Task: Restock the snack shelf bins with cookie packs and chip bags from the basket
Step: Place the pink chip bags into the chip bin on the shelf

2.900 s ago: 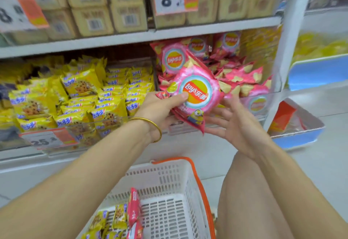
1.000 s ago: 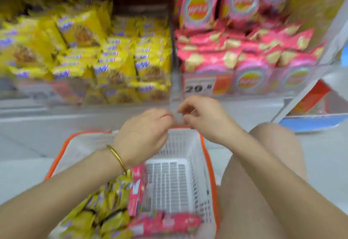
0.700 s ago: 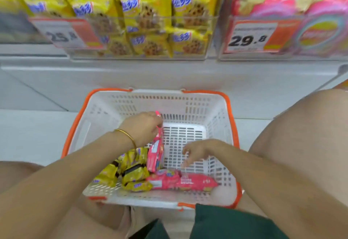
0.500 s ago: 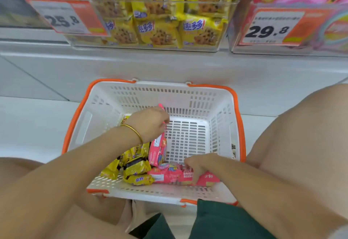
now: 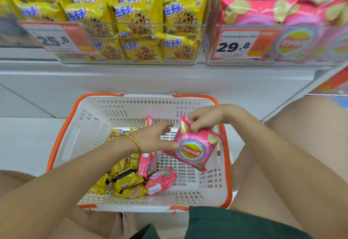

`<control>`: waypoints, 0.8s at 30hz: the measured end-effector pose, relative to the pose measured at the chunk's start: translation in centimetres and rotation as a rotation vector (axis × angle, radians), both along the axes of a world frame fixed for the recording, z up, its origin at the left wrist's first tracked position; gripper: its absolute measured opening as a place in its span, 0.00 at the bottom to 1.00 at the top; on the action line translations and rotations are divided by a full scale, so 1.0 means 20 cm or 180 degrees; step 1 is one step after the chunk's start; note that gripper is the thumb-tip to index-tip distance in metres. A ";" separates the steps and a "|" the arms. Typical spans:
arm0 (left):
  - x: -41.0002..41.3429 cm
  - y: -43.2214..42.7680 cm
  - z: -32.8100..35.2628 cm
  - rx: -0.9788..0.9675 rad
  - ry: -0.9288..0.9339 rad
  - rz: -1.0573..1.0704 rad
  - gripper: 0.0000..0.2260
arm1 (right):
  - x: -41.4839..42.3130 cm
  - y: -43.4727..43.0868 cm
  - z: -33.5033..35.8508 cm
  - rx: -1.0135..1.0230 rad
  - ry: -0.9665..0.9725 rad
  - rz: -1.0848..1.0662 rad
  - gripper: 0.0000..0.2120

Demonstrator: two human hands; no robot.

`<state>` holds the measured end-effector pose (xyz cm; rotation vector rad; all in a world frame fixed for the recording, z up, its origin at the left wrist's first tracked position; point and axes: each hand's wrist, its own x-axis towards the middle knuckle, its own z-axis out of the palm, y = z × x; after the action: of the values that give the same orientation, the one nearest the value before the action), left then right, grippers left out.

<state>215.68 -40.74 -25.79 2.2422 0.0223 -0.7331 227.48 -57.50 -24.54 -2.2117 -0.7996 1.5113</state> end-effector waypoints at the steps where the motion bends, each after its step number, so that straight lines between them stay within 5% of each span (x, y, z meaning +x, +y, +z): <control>1: 0.00 -0.02 0.01 -0.0251 0.0031 0.0106 0.32 | 0.00 -0.02 0.06 0.0232 0.0110 -0.0241 0.04; 8: 0.07 -0.09 0.17 -0.0831 -0.0453 0.0728 0.21 | 0.01 -0.18 0.29 0.1246 -0.0009 -0.1369 0.03; 13: 0.12 -0.13 0.40 -0.1192 -0.1065 0.1300 0.19 | -0.05 -0.36 0.47 0.2421 0.0342 -0.2328 0.21; 18: 0.21 -0.27 0.69 -0.1394 -0.1736 0.1204 0.14 | -0.15 -0.42 0.68 0.2831 -0.0491 -0.2352 0.19; 24: 0.49 -0.41 1.02 -0.1343 -0.2504 0.1148 0.19 | 0.09 -0.46 0.98 0.3348 -0.1340 -0.3407 0.33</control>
<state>225.43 -49.00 -5.32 1.8982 -0.0997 0.3337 229.28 -66.80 -4.94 -1.5839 -0.2445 0.0316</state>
